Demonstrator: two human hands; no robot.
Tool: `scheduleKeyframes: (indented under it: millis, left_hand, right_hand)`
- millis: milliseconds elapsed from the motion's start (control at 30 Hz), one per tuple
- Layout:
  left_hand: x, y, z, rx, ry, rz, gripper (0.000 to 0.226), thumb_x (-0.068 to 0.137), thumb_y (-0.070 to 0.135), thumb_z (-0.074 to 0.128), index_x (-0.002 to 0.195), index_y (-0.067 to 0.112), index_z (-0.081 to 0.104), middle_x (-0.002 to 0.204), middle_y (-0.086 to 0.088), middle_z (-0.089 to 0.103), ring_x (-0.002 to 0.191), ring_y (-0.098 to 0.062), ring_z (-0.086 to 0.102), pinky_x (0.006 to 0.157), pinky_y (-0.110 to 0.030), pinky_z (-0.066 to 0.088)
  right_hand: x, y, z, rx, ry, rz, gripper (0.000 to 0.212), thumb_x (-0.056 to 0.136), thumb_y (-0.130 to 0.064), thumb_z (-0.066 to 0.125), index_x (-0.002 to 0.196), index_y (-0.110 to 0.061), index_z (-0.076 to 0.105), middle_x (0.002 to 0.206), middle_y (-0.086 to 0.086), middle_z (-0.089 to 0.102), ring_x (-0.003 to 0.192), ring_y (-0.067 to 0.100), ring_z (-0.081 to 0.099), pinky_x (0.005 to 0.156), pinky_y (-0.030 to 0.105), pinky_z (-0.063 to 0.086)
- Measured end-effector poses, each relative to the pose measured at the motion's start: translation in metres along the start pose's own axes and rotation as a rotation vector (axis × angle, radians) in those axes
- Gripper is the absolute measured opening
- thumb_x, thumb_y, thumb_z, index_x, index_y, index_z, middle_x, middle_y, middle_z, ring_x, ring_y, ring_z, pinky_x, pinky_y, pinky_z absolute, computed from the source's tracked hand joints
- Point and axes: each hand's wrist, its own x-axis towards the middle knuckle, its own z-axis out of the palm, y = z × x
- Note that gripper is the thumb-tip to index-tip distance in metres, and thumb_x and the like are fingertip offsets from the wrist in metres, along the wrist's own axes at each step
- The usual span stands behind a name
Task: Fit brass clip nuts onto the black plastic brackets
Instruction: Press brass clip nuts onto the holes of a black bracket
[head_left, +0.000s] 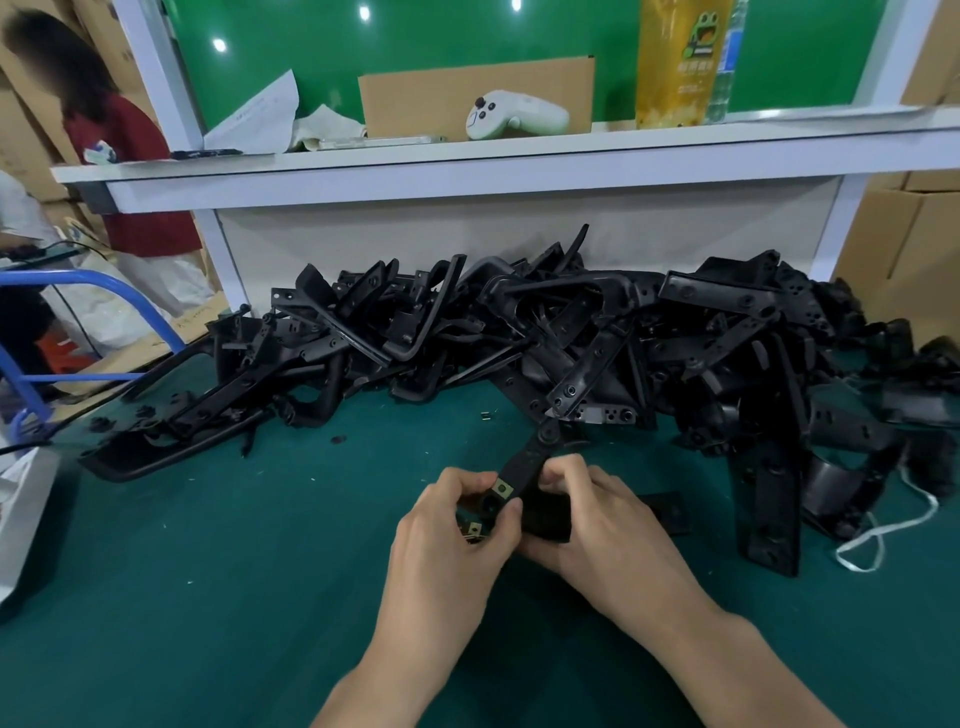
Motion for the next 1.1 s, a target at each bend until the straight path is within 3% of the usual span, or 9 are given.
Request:
scheduleKeyframes:
  millis: [133, 200, 267, 333, 467, 600, 933, 1000, 1100]
  left_hand:
    - [0.005, -0.003, -0.007, 0.010, -0.081, 0.036, 0.028, 0.080, 0.066, 0.062, 0.106, 0.057, 0.058, 0.102, 0.023, 0.064, 0.096, 0.008, 0.061, 0.073, -0.011, 0.045]
    - [0.009, -0.008, -0.018, 0.126, -0.207, 0.105, 0.051, 0.074, 0.086, 0.048, 0.122, 0.069, 0.041, 0.121, 0.038, 0.047, 0.117, 0.020, 0.043, 0.086, -0.006, 0.040]
    - [0.011, -0.016, -0.028, 0.331, -0.351, 0.202, 0.080, 0.069, 0.096, 0.039, 0.140, 0.064, 0.022, 0.133, 0.051, 0.023, 0.131, 0.022, 0.019, 0.104, -0.013, 0.033]
    - [0.010, -0.023, -0.033, 0.505, -0.463, 0.230, 0.091, 0.073, 0.094, 0.038, 0.151, 0.052, 0.017, 0.147, 0.039, 0.016, 0.141, 0.008, 0.010, 0.118, -0.022, 0.021]
    - [0.009, -0.025, -0.035, 0.595, -0.435, 0.270, 0.058, 0.090, 0.074, 0.041, 0.139, 0.044, 0.050, 0.136, 0.027, 0.040, 0.125, 0.000, 0.034, 0.109, -0.019, 0.026]
    - [0.012, -0.022, -0.034, 0.587, -0.360, 0.353, 0.028, 0.100, 0.056, 0.046, 0.118, 0.042, 0.062, 0.112, 0.026, 0.050, 0.100, -0.001, 0.042, 0.092, -0.017, 0.034]
    - [0.009, -0.018, -0.030, 0.413, -0.240, 0.307, 0.010, 0.097, 0.043, 0.056, 0.096, 0.038, 0.065, 0.093, 0.028, 0.060, 0.100, 0.005, 0.045, 0.084, -0.014, 0.035]
    - [0.010, -0.014, -0.029, 0.304, -0.178, 0.253, 0.007, 0.096, 0.040, 0.059, 0.095, 0.040, 0.066, 0.103, 0.031, 0.058, 0.104, 0.004, 0.048, 0.085, -0.012, 0.037]
    - [0.015, -0.007, -0.029, -0.061, -0.051, 0.052, 0.015, 0.096, 0.030, 0.065, 0.091, 0.041, 0.074, 0.096, 0.026, 0.069, 0.095, 0.002, 0.061, 0.080, -0.007, 0.042]
  right_hand:
    - [0.001, 0.002, -0.002, 0.019, -0.001, 0.031, 0.057, 0.071, -0.076, 0.056, 0.108, -0.041, 0.030, 0.114, -0.014, 0.058, 0.106, 0.014, 0.052, 0.079, 0.027, 0.041]
    - [0.001, 0.006, -0.005, 0.017, 0.013, 0.047, 0.058, 0.071, -0.078, 0.054, 0.107, -0.042, 0.029, 0.114, -0.014, 0.057, 0.106, 0.015, 0.053, 0.080, 0.027, 0.041]
    - [0.002, 0.010, -0.008, 0.028, 0.030, 0.090, 0.056, 0.072, -0.076, 0.057, 0.105, -0.045, 0.026, 0.112, -0.016, 0.053, 0.106, 0.015, 0.052, 0.079, 0.027, 0.038]
    - [0.002, 0.014, -0.008, 0.024, 0.045, 0.120, 0.056, 0.073, -0.077, 0.058, 0.105, -0.045, 0.025, 0.109, -0.018, 0.048, 0.106, 0.014, 0.051, 0.078, 0.026, 0.037]
    - [0.002, 0.015, -0.006, 0.015, 0.038, 0.132, 0.056, 0.071, -0.080, 0.054, 0.105, -0.046, 0.024, 0.107, -0.019, 0.046, 0.104, 0.013, 0.051, 0.077, 0.025, 0.036]
    - [0.002, 0.016, -0.005, 0.044, 0.019, 0.131, 0.055, 0.070, -0.082, 0.053, 0.103, -0.050, 0.023, 0.107, -0.020, 0.046, 0.104, 0.011, 0.050, 0.078, 0.025, 0.037]
    - [0.001, 0.016, -0.005, 0.044, -0.028, 0.101, 0.055, 0.071, -0.082, 0.053, 0.103, -0.050, 0.022, 0.108, -0.023, 0.046, 0.106, 0.010, 0.050, 0.078, 0.025, 0.038]
    - [0.001, 0.015, -0.005, 0.042, -0.032, 0.093, 0.055, 0.071, -0.082, 0.053, 0.104, -0.049, 0.023, 0.108, -0.023, 0.046, 0.106, 0.010, 0.050, 0.079, 0.025, 0.038]
    - [0.001, 0.014, -0.006, 0.034, -0.036, 0.088, 0.056, 0.069, -0.083, 0.052, 0.102, -0.051, 0.021, 0.108, -0.024, 0.046, 0.102, 0.008, 0.047, 0.079, 0.024, 0.035]
